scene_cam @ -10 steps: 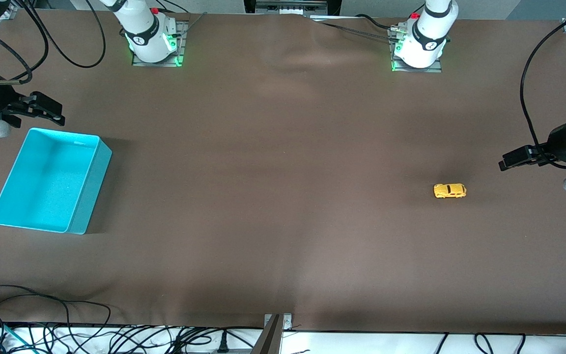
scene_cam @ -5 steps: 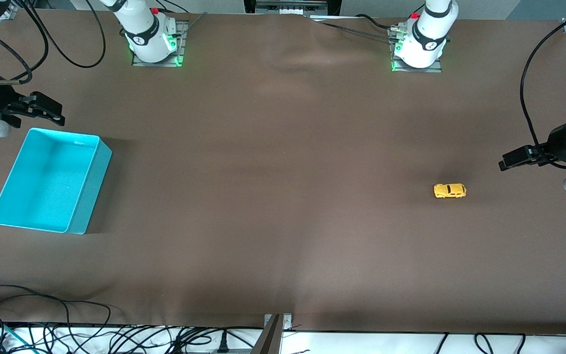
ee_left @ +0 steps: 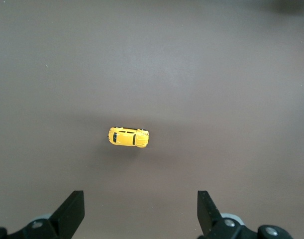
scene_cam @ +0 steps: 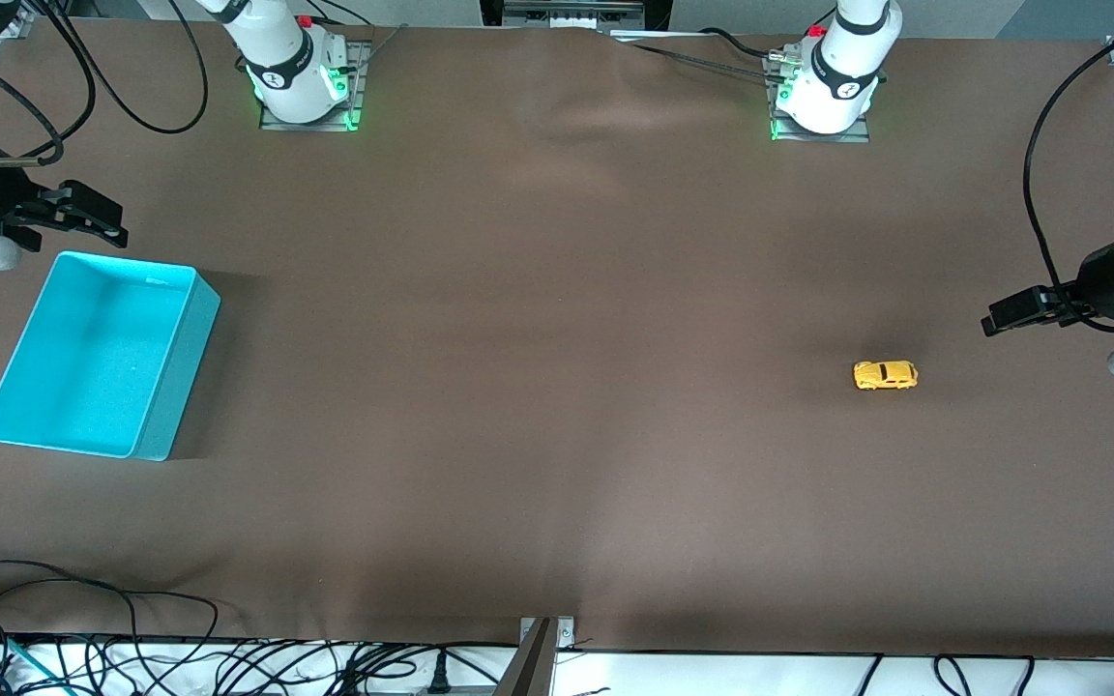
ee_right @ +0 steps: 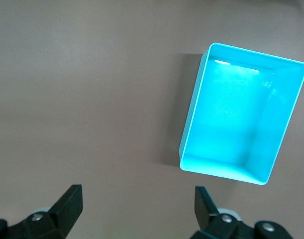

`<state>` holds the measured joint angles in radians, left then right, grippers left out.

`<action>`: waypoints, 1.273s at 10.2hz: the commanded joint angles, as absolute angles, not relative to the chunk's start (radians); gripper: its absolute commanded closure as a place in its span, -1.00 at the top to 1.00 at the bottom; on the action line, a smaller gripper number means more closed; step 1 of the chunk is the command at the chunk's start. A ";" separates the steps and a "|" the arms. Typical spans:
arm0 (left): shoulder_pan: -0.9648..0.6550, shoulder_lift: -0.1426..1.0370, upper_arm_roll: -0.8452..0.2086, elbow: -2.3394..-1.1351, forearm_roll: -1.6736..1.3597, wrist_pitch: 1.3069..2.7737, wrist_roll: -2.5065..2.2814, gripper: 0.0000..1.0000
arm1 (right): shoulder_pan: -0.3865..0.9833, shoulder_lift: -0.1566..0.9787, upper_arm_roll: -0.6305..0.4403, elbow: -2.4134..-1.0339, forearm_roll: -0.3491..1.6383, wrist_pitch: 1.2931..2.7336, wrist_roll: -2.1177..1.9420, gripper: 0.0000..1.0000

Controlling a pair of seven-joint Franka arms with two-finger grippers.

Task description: Wind up and store yellow beetle car

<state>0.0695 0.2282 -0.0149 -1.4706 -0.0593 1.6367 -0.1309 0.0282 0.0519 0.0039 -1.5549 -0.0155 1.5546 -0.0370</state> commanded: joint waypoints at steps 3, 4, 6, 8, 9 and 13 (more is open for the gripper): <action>0.106 0.296 -0.011 -1.477 -0.055 1.673 -0.335 1.00 | 0.028 0.060 0.003 -1.531 -0.003 1.548 -0.023 1.00; 0.107 0.310 -0.006 -1.482 -0.052 1.692 -0.436 1.00 | 0.028 0.060 0.003 -1.531 -0.003 1.548 -0.023 1.00; 0.109 0.356 0.003 -1.488 -0.011 1.695 -0.697 1.00 | 0.028 0.060 0.003 -1.531 -0.002 1.546 -0.025 1.00; 0.106 0.408 0.002 -1.525 0.040 1.722 -0.977 1.00 | 0.028 0.060 0.005 -1.531 -0.002 1.546 -0.023 1.00; 0.106 0.411 0.000 -1.566 0.038 1.764 -1.091 1.00 | 0.028 0.060 0.005 -1.531 -0.002 1.546 -0.023 1.00; 0.104 0.399 -0.005 -1.761 0.040 1.994 -1.536 1.00 | 0.028 0.060 0.003 -1.531 -0.002 1.548 -0.021 1.00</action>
